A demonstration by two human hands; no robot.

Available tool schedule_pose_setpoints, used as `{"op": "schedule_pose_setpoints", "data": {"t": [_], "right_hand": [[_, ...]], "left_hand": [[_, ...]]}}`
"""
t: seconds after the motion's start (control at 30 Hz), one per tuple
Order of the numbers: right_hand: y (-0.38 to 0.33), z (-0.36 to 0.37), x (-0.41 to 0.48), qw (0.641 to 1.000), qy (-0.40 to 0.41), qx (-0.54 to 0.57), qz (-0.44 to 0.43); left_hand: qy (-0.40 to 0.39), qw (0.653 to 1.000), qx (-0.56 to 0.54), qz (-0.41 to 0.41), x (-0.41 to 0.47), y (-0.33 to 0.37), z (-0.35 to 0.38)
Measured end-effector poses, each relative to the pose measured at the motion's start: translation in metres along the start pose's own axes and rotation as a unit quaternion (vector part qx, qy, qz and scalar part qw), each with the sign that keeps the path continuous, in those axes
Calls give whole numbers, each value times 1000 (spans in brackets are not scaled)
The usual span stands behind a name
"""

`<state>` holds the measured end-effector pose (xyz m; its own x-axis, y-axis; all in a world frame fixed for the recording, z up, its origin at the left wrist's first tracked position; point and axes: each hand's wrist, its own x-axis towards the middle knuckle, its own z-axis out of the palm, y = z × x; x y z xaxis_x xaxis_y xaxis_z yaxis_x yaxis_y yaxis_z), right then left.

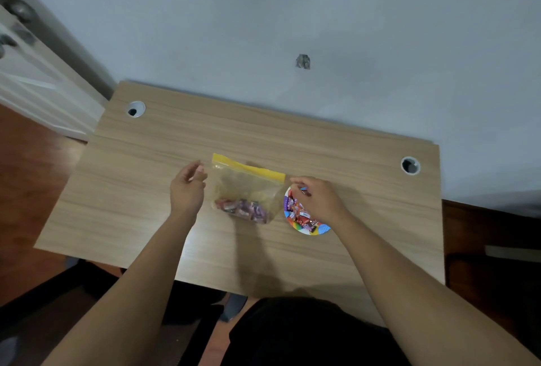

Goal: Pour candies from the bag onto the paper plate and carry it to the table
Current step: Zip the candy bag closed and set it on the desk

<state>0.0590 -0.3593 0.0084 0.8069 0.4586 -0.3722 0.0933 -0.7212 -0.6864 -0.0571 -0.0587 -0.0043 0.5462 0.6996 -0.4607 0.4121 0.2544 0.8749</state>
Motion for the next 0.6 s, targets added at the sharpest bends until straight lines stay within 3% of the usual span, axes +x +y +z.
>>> {"op": "schedule_pose_setpoints", "data": {"t": [0.17, 0.4, 0.6], "right_hand": [[36, -17, 8, 996, 54, 25, 60], [91, -29, 4, 978, 117, 28, 169], [129, -14, -7, 950, 130, 102, 266]], "left_hand": [[16, 999, 35, 24, 2, 0, 27], [-173, 980, 100, -20, -4, -23, 80], [-226, 953, 192, -67, -13, -47, 122]]}}
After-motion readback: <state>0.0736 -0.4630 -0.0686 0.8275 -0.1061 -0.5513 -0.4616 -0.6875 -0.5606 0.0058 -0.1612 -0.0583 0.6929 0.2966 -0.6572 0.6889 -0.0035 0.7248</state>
